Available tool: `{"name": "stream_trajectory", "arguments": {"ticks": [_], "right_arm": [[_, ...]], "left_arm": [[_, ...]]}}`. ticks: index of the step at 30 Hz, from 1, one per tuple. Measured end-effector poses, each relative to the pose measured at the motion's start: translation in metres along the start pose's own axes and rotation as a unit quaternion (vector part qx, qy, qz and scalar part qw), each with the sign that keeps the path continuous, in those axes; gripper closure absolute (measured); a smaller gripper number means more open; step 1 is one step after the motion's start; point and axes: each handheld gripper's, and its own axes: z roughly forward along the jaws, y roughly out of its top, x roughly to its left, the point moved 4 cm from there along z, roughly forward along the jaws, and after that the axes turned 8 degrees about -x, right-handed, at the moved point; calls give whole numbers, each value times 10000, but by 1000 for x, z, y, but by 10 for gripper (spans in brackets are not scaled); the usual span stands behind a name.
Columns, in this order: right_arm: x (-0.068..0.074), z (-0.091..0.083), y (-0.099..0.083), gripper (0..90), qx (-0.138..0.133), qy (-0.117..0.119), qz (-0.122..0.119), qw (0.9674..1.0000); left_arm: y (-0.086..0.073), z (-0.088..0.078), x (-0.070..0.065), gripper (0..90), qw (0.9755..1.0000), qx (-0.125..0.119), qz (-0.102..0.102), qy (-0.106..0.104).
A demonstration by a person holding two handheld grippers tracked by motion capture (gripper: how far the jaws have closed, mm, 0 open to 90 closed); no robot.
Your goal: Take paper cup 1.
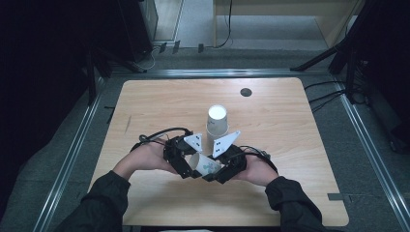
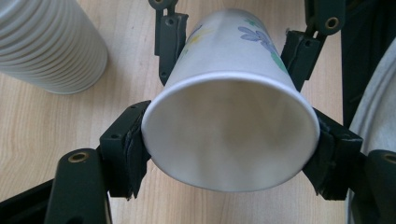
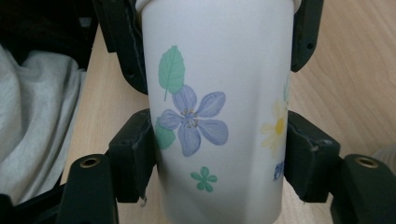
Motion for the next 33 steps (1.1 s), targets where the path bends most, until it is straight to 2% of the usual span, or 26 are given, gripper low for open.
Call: {"name": "stream_trajectory", "arguments": {"ticks": [4, 6, 7, 8, 9, 13, 14, 15, 16, 17, 19, 21, 23, 24, 25, 26, 27, 29, 30, 31, 32, 33], "right_arm": [[1, -1, 0, 346, 19, 0, -31, 10000], [0, -3, 2, 345, -35, -22, -17, 10000], [0, -3, 2, 345, -35, -22, -17, 10000], [-1, -7, 3, 345, -102, -55, 6, 9999], [-1, -7, 3, 345, -102, -55, 6, 9999], [-4, -17, 6, 344, -333, -171, 70, 9993], [-5, -22, 7, 344, -415, -195, 105, 9989], [-5, -24, 8, 344, -459, -206, 113, 9987], [-6, -27, 9, 343, -532, -236, 116, 9982], [-6, -30, 10, 343, -590, -250, 109, 9979], [-6, -32, 11, 343, -649, -257, 130, 9975], [-6, -39, 13, 342, -817, -312, 146, 9961], [-6, -41, 14, 342, -840, -336, 164, 9958], [-6, -45, 15, 342, -936, -346, 172, 9949], [-6, -45, 15, 342, -936, -346, 172, 9949], [-6, -47, 16, 342, -1006, -356, 190, 9941], [-6, -47, 16, 342, -1006, -356, 190, 9941], [-6, -48, 16, 342, -1066, -352, 180, 9935], [-6, -49, 17, 341, -1133, -342, 219, 9927], [-6, -49, 18, 341, -1162, -326, 228, 9924], [-6, -49, 18, 341, -1162, -326, 228, 9924], [-6, -50, 18, 341, -1178, -310, 247, 9922]], "left_arm": [[-1, 0, 0, 241, 10000, -71, 46, -20], [0, -2, 1, 208, 9997, -231, 36, -34], [0, -2, 1, 183, 9997, -231, 36, -34], [1, -5, 2, 165, 9993, -369, 20, -14], [1, -5, 2, 157, 9993, -369, 20, -14], [0, -14, 6, 134, 9974, -711, -91, 64], [0, -17, 7, 133, 9963, -843, -157, 78], [0, -17, 7, 133, 9963, -843, -157, 78], [-1, -21, 9, 133, 9946, -1011, -230, 55], [-1, -21, 9, 133, 9946, -1011, -230, 55], [-1, -25, 10, 133, 9927, -1176, -268, 77], [0, -29, 12, 133, 9892, -1420, -353, 65], [2, -32, 12, 133, 9861, -1605, -432, -6], [3, -34, 12, 134, 9825, -1796, -490, 28], [3, -34, 12, 134, 9825, -1796, -490, 28], [4, -34, 12, 134, 9793, -1942, -578, 22], [4, -34, 12, 134, 9793, -1942, -578, 22], [6, -33, 12, 134, 9760, -2074, -660, -53], [8, -31, 10, 136, 9730, -2217, -637, 2], [9, -31, 9, 136, 9713, -2286, -650, 31], [9, -31, 9, 137, 9713, -2286, -650, 31], [10, -30, 9, 137, 9699, -2347, -637, 78]]}}
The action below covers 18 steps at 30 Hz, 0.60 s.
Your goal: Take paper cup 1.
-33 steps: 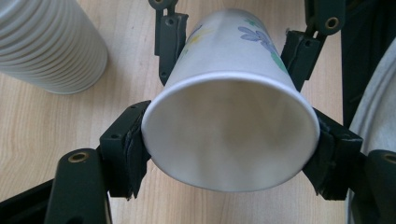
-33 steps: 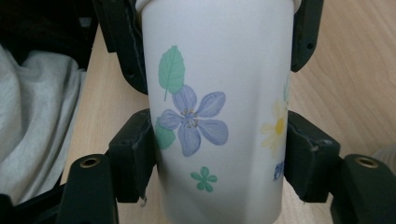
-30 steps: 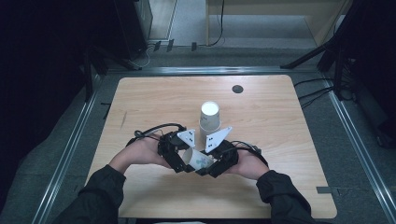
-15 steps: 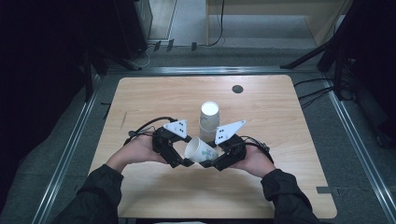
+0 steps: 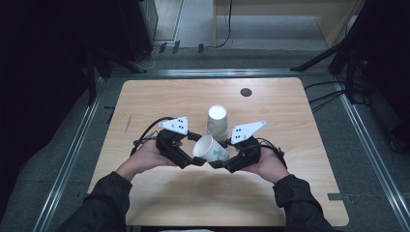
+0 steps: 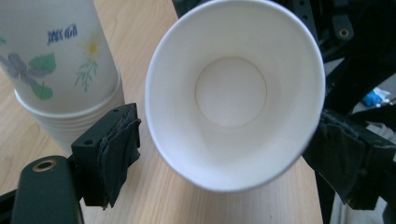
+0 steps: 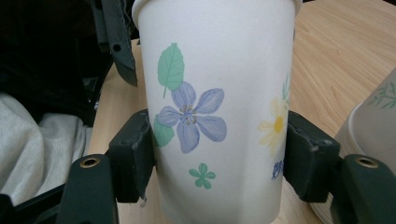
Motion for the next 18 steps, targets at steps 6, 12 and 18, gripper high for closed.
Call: {"name": "stream_trajectory", "arguments": {"ticks": [6, 12, 18], "right_arm": [[1, 1, 1, 341, -109, 69, 60, 9999], [2, 3, 1, 341, -175, 155, 126, 9996], [1, 3, 1, 341, -181, 185, 157, 9995]], "left_arm": [[3, 3, -2, 152, 9996, -271, -84, -33], [3, 5, -4, 202, 9988, -465, -158, -34], [3, 4, -4, 236, 9987, -498, -114, -43]]}}
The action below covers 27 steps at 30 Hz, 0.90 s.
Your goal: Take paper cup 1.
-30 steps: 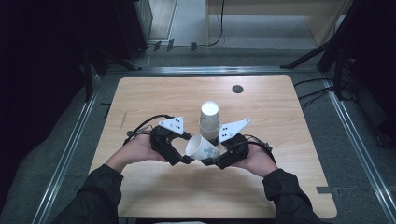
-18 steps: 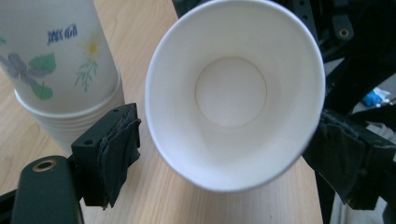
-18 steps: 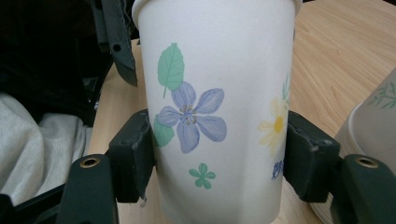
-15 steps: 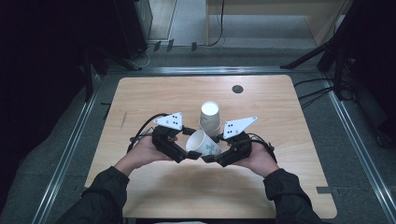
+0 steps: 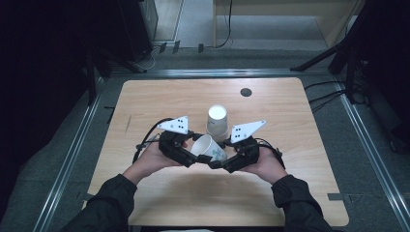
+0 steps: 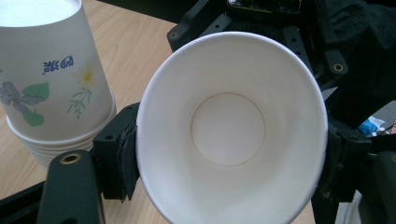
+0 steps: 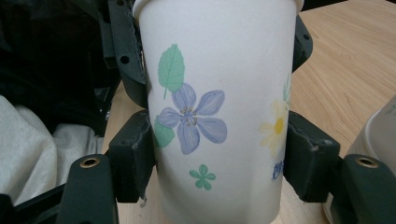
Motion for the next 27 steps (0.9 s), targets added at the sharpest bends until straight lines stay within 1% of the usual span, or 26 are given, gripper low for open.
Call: {"name": "stream_trajectory", "arguments": {"ticks": [2, 6, 13, 16, 17, 18, 19, 21, 23, 24, 25, 26, 27], "right_arm": [[0, 0, 0, 342, 21, -2, -12, 10000], [0, 1, 0, 344, 16, -29, 6, 10000], [1, 2, 0, 337, 85, -33, -1, 10000], [1, 2, 0, 332, 85, -43, 5, 10000], [1, 2, -1, 308, 113, -80, -5, 9999], [1, 2, -1, 308, 113, -80, -5, 9999], [0, 2, -1, 292, 167, -149, -7, 9997], [0, 3, -1, 276, 181, -195, -43, 9996], [0, 3, -2, 272, 207, -202, -53, 9996], [0, 3, -2, 263, 227, -206, -48, 9995], [0, 4, -3, 259, 312, -230, -91, 9992], [0, 4, -3, 259, 312, -230, -91, 9992], [0, 4, -6, 259, 437, -233, -70, 9987]], "left_arm": [[0, 0, 0, 242, 10000, 8, 1, -22], [0, -2, 2, 269, 9999, 21, -120, -105], [-1, -2, 2, 281, 9999, 97, -45, -98], [-1, -3, 2, 283, 9999, 97, -64, -100], [-1, -4, 2, 284, 9999, 104, -52, -95], [-1, -4, 2, 284, 9999, 104, -52, -95], [0, -5, 3, 285, 10000, 68, -39, -45], [0, -6, 3, 285, 10000, 76, -27, -50], [1, -6, 3, 285, 10000, 74, -14, -38], [1, -7, 3, 285, 9999, 88, -40, -54], [1, -8, 4, 285, 9999, 92, -26, -36], [1, -8, 4, 285, 9999, 98, -48, -65], [1, -9, 5, 282, 9998, 157, -63, -86]]}}
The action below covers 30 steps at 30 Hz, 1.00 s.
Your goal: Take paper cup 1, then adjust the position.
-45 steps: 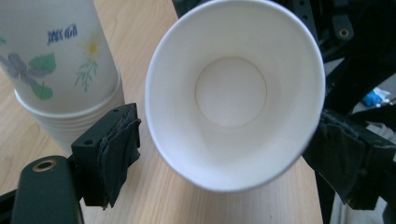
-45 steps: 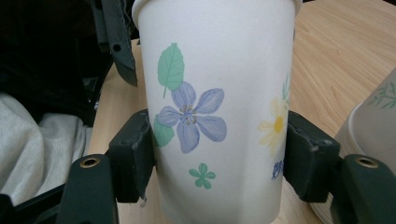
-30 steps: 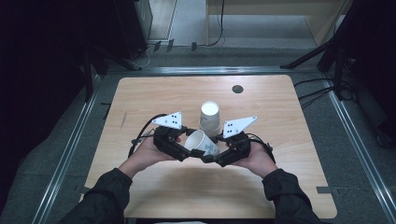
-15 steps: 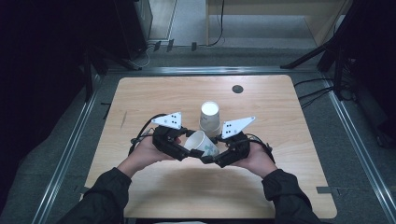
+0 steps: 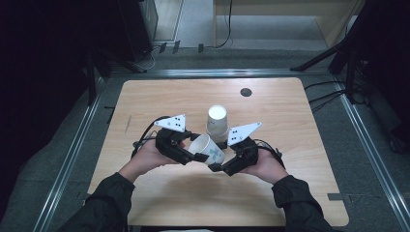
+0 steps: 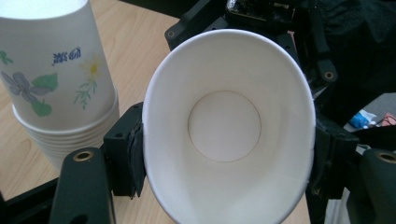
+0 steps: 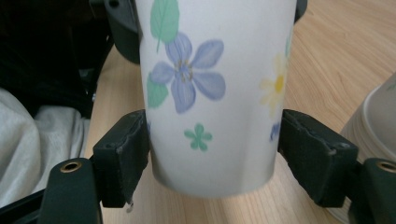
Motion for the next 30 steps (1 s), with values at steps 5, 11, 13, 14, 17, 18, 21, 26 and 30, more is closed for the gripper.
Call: {"name": "stream_trajectory", "arguments": {"ticks": [5, 11, 13, 14, 17, 18, 21, 26, 30], "right_arm": [[-1, -1, -3, 259, 126, -74, -16, 9999], [-3, -3, -6, 259, 223, -206, -68, 9995], [-3, -4, -6, 261, 241, -246, -88, 9994], [-4, -5, -7, 261, 265, -259, -97, 9993], [-6, -6, -8, 262, 285, -299, -61, 9991], [-6, -6, -8, 262, 283, -282, -10, 9992], [-7, -8, -8, 266, 271, -346, 7, 9990], [-10, -12, -9, 278, 303, -520, 77, 9982], [-14, -17, -8, 282, 186, -590, 181, 9979]], "left_arm": [[1, -4, 3, 282, 9999, 71, 5, 100], [2, -8, 5, 281, 9998, 125, 37, 161], [1, -8, 6, 281, 9995, 202, 90, 241], [0, -8, 6, 281, 9993, 260, 95, 232], [-2, -9, 8, 280, 9987, 368, 112, 320], [-2, -9, 9, 280, 9986, 385, 118, 356], [-4, -9, 11, 279, 9981, 480, 68, 379], [-7, -11, 16, 277, 9967, 647, 68, 495], [-9, -13, 19, 276, 9954, 765, 63, 570]]}}
